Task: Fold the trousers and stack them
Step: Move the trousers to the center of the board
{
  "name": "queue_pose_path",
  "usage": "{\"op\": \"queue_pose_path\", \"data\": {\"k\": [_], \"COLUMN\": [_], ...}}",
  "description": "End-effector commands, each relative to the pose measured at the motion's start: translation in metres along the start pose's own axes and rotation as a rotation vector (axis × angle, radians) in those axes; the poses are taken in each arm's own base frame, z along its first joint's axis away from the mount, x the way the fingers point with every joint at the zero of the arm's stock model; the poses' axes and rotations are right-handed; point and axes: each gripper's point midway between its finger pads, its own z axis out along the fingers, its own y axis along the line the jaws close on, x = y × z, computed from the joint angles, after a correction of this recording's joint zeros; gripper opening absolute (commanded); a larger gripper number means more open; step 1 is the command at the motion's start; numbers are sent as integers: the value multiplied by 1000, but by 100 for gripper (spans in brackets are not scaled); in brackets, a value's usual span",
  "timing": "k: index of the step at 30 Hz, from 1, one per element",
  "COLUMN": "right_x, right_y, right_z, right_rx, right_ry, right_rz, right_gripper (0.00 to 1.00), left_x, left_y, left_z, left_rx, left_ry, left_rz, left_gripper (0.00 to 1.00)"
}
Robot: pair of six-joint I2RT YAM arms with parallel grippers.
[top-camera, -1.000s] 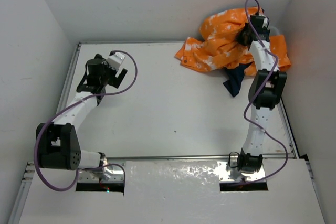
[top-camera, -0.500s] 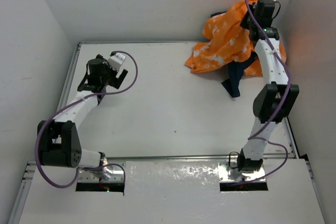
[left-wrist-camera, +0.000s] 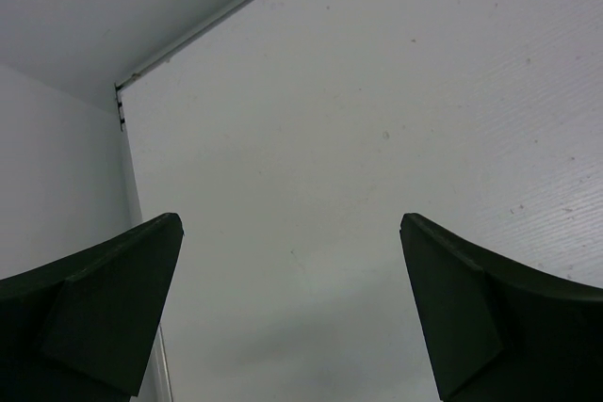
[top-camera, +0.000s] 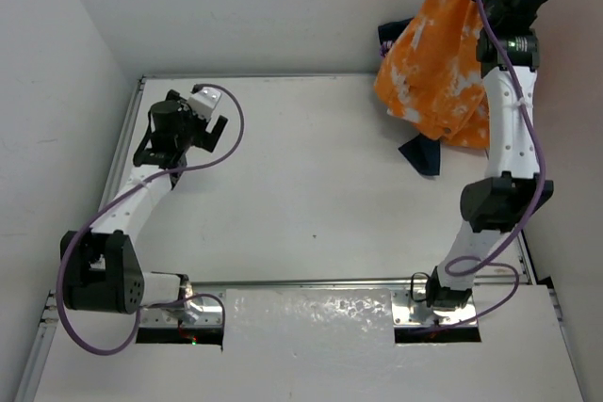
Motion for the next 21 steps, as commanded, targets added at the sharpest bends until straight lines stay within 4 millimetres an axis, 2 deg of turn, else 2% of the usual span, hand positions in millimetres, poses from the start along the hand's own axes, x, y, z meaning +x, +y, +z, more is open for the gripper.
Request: {"op": "queue_pose_path", "data": {"k": [1, 2, 3, 4, 6, 7, 8, 9, 10, 11, 12, 14, 15, 17, 18, 20, 21], "right_x": [-39, -68, -74, -91, -120, -128, -162, -168, -184, -203, -224, -247, -254, -261, -254, -246, -229], "right_y": [45, 70, 70, 91, 103, 113, 120, 134, 145, 157, 186, 214, 241, 262, 282, 300, 315], "right_z": [9, -3, -5, -15, -33, -43, -69, -82, -98, -118, -150, -186, -217, -245, -260, -275, -275], "right_rx": [-151, -205, -206, -250, -293, -334, -379, -428, -471, -522, -634, -757, -870, -967, -1030, -1108, -1145], "right_ry": [-156, -247, -264, -301, -358, -373, -458, -472, -513, -572, -614, -677, -687, -701, -673, -640, -578], "right_rz": [70, 45, 34, 45, 99, 121, 146, 188, 209, 230, 260, 306, 351, 404, 440, 462, 489], "right_gripper": [0, 0, 0, 0, 0, 0, 0, 0, 0, 0, 0, 0, 0, 0, 0, 0, 0], "left_x": [-35, -33, -37, -32, -33, -34, -34, -32, -39, -37, -30, -34, -36, -43, -45, -49, -50], "left_y": [22, 24, 26, 25, 25, 27, 29, 37, 42, 54, 67, 83, 88, 90, 99, 108, 116], "left_z": [-18, -21, -24, -24, -27, -29, -29, -30, -31, -32, -31, -31, -33, -35, -38, -44, -48], "left_rx": [-76, -97, -103, -108, -119, -123, -128, -148, -150, -176, -203, -244, -262, -271, -315, -354, -379], "left_ry": [-92, -93, -105, -100, -110, -114, -115, -116, -133, -135, -126, -138, -144, -167, -170, -187, -197], "left_rz": [-1, -4, -9, -17, -73, -98, -127, -199, -234, -282, -369, -423, -422, -437, -452, -471, -494], "left_gripper": [100, 100, 100, 100, 100, 100, 100, 100, 100, 100, 100, 100, 100, 100, 100, 100, 100]}}
